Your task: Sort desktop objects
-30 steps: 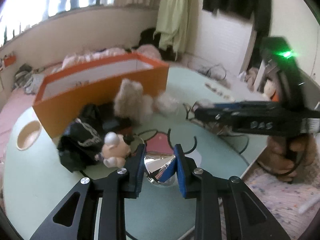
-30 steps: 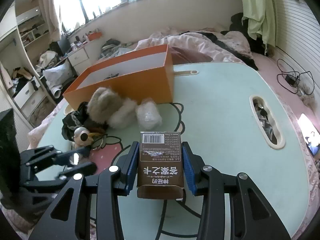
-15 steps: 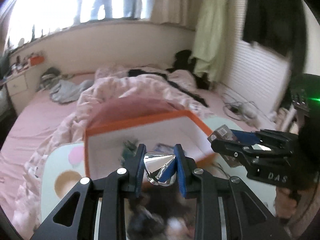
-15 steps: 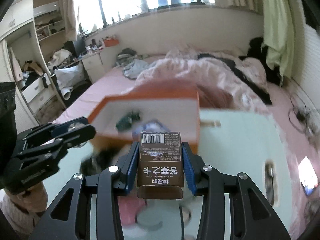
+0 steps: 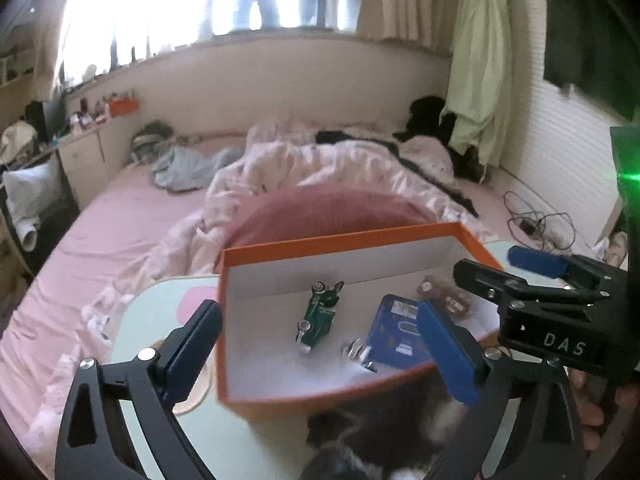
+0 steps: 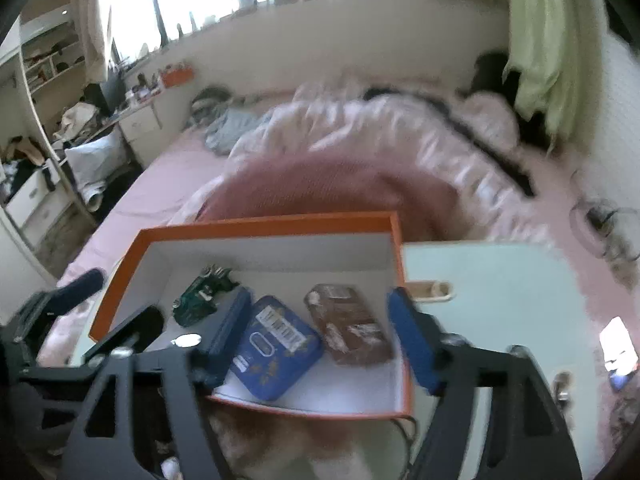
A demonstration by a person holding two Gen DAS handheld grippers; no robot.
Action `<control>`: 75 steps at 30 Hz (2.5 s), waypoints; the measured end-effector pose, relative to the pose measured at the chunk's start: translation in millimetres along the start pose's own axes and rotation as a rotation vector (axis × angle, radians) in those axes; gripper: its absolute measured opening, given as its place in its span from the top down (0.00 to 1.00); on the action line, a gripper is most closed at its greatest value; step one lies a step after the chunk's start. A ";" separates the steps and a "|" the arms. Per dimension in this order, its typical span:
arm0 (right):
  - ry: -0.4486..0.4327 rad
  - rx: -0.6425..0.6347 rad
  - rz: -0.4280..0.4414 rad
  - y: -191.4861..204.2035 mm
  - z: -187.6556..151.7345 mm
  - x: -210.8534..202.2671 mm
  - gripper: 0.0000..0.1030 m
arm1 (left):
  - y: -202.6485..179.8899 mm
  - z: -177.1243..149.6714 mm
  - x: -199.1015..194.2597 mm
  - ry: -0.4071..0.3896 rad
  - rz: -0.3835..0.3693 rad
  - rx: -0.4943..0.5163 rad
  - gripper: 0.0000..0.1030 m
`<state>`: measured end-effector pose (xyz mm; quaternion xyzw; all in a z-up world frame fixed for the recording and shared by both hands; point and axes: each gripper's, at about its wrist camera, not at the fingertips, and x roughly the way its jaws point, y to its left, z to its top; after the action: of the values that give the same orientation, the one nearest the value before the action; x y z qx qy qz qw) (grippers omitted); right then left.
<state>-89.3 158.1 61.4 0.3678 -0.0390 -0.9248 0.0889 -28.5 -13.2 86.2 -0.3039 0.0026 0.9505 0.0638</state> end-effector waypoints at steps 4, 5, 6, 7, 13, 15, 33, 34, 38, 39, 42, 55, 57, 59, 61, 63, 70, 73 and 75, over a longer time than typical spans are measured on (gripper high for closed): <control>-0.070 -0.048 -0.015 9.1 -11.6 -34.4 0.21 | 3.0 -15.0 -19.1 0.059 -0.077 -0.028 0.03; -0.068 -0.056 0.002 10.4 -18.9 -44.4 0.21 | 2.9 -22.7 -22.6 0.082 -0.108 -0.038 0.03; -0.057 -0.059 0.009 11.1 -24.5 -49.4 0.21 | 1.2 -33.6 -26.4 0.101 -0.128 -0.048 0.03; -0.040 -0.061 0.011 11.2 -31.6 -54.2 0.21 | -1.4 -42.4 -28.5 0.115 -0.136 -0.053 0.03; 0.112 -0.124 -0.069 11.9 -94.2 -63.5 0.21 | -33.2 -98.6 -35.2 0.194 -0.118 0.047 0.03; 0.144 -0.128 -0.092 7.1 -107.5 -61.2 0.21 | -37.5 -107.8 -35.2 0.210 -0.102 0.055 0.03; 0.257 -0.069 -0.127 -16.7 -127.3 -42.2 0.00 | -45.8 -127.5 -21.0 0.269 -0.060 0.097 0.00; 0.253 -0.071 -0.125 -16.9 -127.1 -42.4 0.00 | -46.0 -127.6 -20.9 0.269 -0.060 0.096 0.00; 0.245 -0.083 -0.115 -15.9 -128.9 -41.7 0.00 | -44.9 -127.0 -21.1 0.267 -0.061 0.097 0.00; 0.248 -0.085 -0.115 -15.7 -128.1 -41.0 0.00 | -44.4 -126.1 -20.8 0.267 -0.062 0.097 0.00; 0.250 -0.096 -0.107 -14.4 -127.6 -40.0 0.00 | -44.6 -125.5 -20.5 0.268 -0.063 0.097 0.00; 0.232 -0.102 -0.094 -16.5 -130.0 -39.5 0.00 | -6.7 -108.5 -28.7 0.245 -0.205 -0.053 0.10; 0.231 -0.102 -0.094 -16.7 -129.6 -39.1 0.00 | 5.6 -101.3 -32.9 0.205 -0.179 -0.076 0.16; 0.231 -0.102 -0.094 -17.0 -129.8 -39.2 0.00 | 14.2 -95.7 -33.5 0.188 -0.174 -0.096 0.18; 0.231 -0.102 -0.094 -17.1 -129.8 -39.0 0.00 | 19.5 -92.0 -30.6 0.189 -0.177 -0.117 0.28; 0.231 -0.102 -0.094 -16.8 -130.1 -39.4 0.00 | 21.4 -89.6 -25.7 0.189 -0.167 -0.120 0.31; 0.230 -0.102 -0.094 -16.7 -130.7 -39.8 0.00 | 15.4 -78.0 8.5 0.240 -0.111 -0.104 0.47; 0.228 -0.101 -0.093 -16.7 -129.8 -40.4 0.00 | 22.2 -81.5 9.5 0.255 -0.136 -0.128 0.60; 0.224 -0.099 -0.093 -16.7 -129.2 -41.5 0.00 | 25.5 -81.9 2.4 0.236 -0.126 -0.105 0.66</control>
<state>26.8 181.6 -6.8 0.4655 0.0342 -0.8818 0.0677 13.7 -41.8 17.2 -0.4162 -0.0585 0.9011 0.1069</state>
